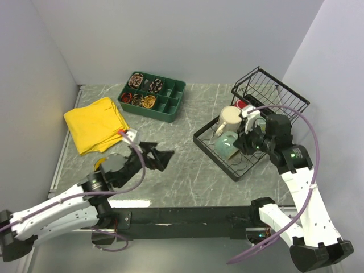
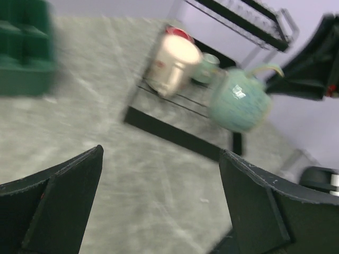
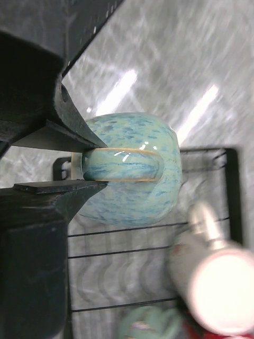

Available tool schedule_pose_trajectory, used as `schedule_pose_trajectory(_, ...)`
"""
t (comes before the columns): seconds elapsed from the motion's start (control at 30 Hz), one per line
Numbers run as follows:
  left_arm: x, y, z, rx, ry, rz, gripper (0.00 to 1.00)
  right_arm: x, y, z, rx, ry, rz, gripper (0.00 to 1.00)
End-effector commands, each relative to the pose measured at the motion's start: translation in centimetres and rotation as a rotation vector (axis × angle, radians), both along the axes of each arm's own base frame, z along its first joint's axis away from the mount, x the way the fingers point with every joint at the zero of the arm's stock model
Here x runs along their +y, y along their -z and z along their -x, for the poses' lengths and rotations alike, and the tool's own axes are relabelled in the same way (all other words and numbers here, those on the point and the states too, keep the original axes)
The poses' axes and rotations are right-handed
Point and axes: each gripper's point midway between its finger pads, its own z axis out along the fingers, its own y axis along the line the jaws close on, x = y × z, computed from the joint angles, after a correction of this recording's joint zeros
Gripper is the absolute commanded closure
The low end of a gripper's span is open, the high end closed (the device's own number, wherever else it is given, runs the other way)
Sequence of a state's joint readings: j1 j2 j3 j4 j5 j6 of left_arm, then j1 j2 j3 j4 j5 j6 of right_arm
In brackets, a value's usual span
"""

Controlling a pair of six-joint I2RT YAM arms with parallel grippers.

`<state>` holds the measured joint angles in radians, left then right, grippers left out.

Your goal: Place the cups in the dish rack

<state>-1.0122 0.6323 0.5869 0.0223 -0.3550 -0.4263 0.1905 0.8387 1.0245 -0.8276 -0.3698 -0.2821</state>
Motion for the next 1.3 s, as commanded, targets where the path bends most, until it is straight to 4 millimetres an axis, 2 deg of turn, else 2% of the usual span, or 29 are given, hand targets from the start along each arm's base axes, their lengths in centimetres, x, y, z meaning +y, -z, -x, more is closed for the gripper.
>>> schedule_pose_trajectory(0.0, -5.9, -0.9, 1.8, 0.196, 0.246, 0.299, 0.04, 3.0, -9.1, -1.2, -0.249, -0.149, -0.132, 1.00)
schedule_pose_trajectory(0.07, -7.1, -1.8, 1.0, 0.312, 0.261, 0.418, 0.04, 3.5, -9.8, -1.0, -0.273, -0.188, -0.140, 1.00)
schedule_pose_trajectory(0.1, -8.2, -0.3, 0.4, 0.392, 0.261, 0.418, 0.04, 3.8, -10.5, -0.8, -0.293, -0.214, -0.152, 1.00)
schedule_pose_trajectory(0.17, -9.2, -0.5, 0.1, 0.534, 0.276, 0.506, 0.04, 4.4, -10.9, -0.4, -0.299, -0.257, -0.164, 1.00)
schedule_pose_trajectory(0.2, -9.8, 0.4, -0.2, 0.591, 0.268, 0.515, 0.04, 4.7, -11.2, -0.2, -0.301, -0.277, -0.176, 1.00)
schedule_pose_trajectory(0.23, -10.3, 0.4, -0.1, 0.643, 0.283, 0.545, 0.04, 4.8, -11.3, -0.1, -0.302, -0.289, -0.184, 1.00)
schedule_pose_trajectory(0.3, -10.9, -0.3, -0.1, 0.626, 0.317, 0.549, 0.04, 5.1, -11.3, 0.2, -0.290, -0.304, -0.196, 1.00)
schedule_pose_trajectory(0.37, -11.3, -0.7, -0.2, 0.551, 0.344, 0.461, 0.04, 5.3, -11.1, 0.3, -0.280, -0.313, -0.203, 1.00)
schedule_pose_trajectory(0.43, -11.6, -0.2, -0.5, 0.475, 0.368, 0.357, 0.04, 5.3, -10.8, 0.4, -0.283, -0.322, -0.199, 1.00)
schedule_pose_trajectory(0.47, -11.7, -1.0, -0.9, 0.443, 0.383, 0.334, 0.04, 5.3, -10.7, 0.5, -0.288, -0.329, -0.193, 1.00)
schedule_pose_trajectory(0.5, -11.8, -0.7, -1.0, 0.427, 0.394, 0.291, 0.04, 5.2, -10.7, 0.6, -0.304, -0.344, -0.178, 1.00)
schedule_pose_trajectory(0.53, -11.7, -0.9, -1.1, 0.320, 0.428, 0.213, 0.04, 5.3, -10.4, 1.0, -0.295, -0.366, -0.173, 1.00)
schedule_pose_trajectory(0.57, -11.9, -2.0, -1.1, 0.241, 0.467, 0.174, 0.04, 5.4, -10.2, 1.1, -0.296, -0.383, -0.164, 1.00)
schedule_pose_trajectory(0.6, -12.0, -2.0, -1.0, 0.186, 0.495, 0.117, 0.04, 5.4, -10.1, 1.2, -0.303, -0.407, -0.146, 1.00)
schedule_pose_trajectory(0.63, -12.0, -2.2, -1.2, 0.046, 0.536, 0.015, 0.03, 5.4, -9.7, 1.3, -0.283, -0.415, -0.139, 1.00)
schedule_pose_trajectory(0.67, -12.2, -3.0, -1.1, -0.032, 0.569, -0.028, 0.02, 5.2, -9.7, 1.0, -0.284, -0.406, -0.128, 1.00)
schedule_pose_trajectory(0.73, -12.2, -2.3, -1.9, -0.095, 0.568, -0.130, 0.04, 4.7, -9.5, -0.1, -0.291, -0.360, -0.106, 1.00)
schedule_pose_trajectory(0.77, -12.1, -2.8, -2.6, -0.105, 0.551, -0.136, 0.04, 3.9, -9.2, -1.0, -0.293, -0.295, -0.085, 1.00)
schedule_pose_trajectory(0.8, -12.1, -2.4, -3.2, -0.071, 0.535, -0.134, 0.04, 3.6, -8.3, -1.5, -0.283, -0.266, -0.077, 1.00)
schedule_pose_trajectory(0.87, -12.0, -2.2, -3.7, -0.034, 0.535, -0.110, 0.04, 3.1, -8.4, -2.7, -0.315, -0.210, -0.071, 1.00)
schedule_pose_trajectory(0.9, -12.1, -2.0, -3.6, -0.003, 0.534, -0.085, 0.04, 3.1, -7.5, -3.0, -0.304, -0.205, -0.068, 1.00)
schedule_pose_trajectory(0.93, -12.3, -2.4, -3.6, -0.011, 0.529, -0.054, 0.04, 3.0, -7.6, -3.6, -0.321, -0.192, -0.065, 1.00)
schedule_pose_trajectory(0.97, -12.2, -1.3, -3.5, 0.018, 0.527, -0.044, 0.04, 2.9, -6.7, -4.1, -0.303, -0.182, -0.062, 1.00)
schedule_pose_trajectory(1.03, -12.3, -0.5, -3.0, 0.045, 0.538, 0.004, 0.04, 2.7, -6.0, -5.1, -0.311, -0.163, -0.043, 1.00)
schedule_pose_trajectory(1.07, -12.4, -0.1, -2.9, 0.065, 0.537, 0.020, 0.04, 2.8, -4.8, -5.4, -0.291, -0.166, -0.040, 1.00)
schedule_pose_trajectory(1.13, -12.7, 0.7, -2.6, 0.114, 0.555, 0.046, 0.04, 2.5, -4.0, -6.2, -0.306, -0.158, -0.018, 1.00)
schedule_pose_trajectory(1.17, -12.9, 1.1, -2.7, 0.134, 0.555, 0.047, 0.04, 2.4, -2.8, -6.5, -0.290, -0.155, -0.005, 1.00)
schedule_pose_trajectory(1.27, -13.5, 1.6, -2.7, 0.168, 0.574, 0.056, 0.04, 2.1, -1.8, -7.4, -0.312, -0.151, 0.027, 1.00)
